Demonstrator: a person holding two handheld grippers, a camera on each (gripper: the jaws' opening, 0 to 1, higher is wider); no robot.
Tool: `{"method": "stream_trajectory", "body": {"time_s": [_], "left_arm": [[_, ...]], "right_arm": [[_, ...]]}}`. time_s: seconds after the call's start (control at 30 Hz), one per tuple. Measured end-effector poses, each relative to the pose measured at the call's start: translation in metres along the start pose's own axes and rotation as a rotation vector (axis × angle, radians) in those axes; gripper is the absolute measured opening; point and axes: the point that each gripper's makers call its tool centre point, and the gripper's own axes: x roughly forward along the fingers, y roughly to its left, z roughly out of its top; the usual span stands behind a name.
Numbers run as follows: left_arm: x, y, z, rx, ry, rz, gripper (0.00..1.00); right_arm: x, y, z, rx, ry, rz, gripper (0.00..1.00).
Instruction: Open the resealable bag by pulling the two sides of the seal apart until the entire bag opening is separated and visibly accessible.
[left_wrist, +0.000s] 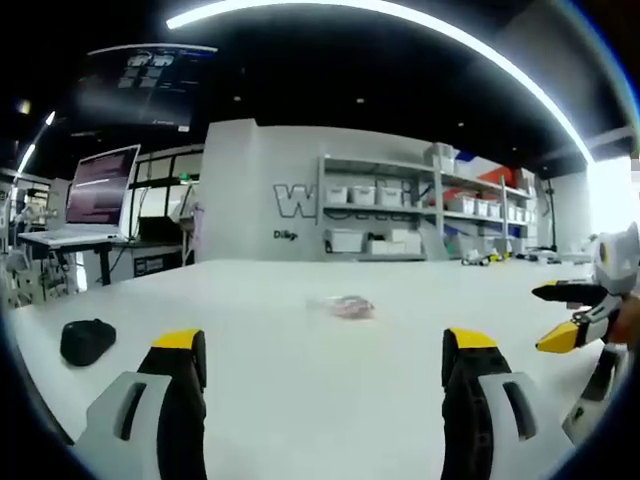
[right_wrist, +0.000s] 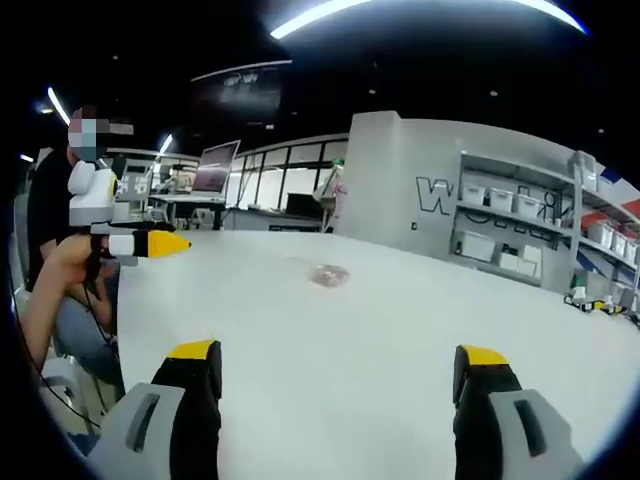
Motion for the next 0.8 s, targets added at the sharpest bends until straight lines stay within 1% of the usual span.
{"method": "stream_trajectory", "body": {"time_s": [0.2,0.4,0.67,0.8], "left_arm": [[0.001,-0.002,0.001,0.000,-0.008,-0.009,0.96],[0.005,-0.005,-0.007,0.013,0.018,-0.025,0.94],[0.007,-0.010,-0.010,0.026,0.022,-0.047,0.93],[0.007,-0.010,-0.011,0.054,0.034,-0.047,0.92]], "right_arm": [[0.001,0.001,0.002,-0.008,-0.003,0.003,0.97],[0.002,0.002,0.002,-0.006,-0.004,0.010,0.96],[0.005,0.006,0.002,-0.009,-0.004,0.033,0.93],[0.006,0.006,0.002,-0.009,-0.002,0.038,0.92]]}}
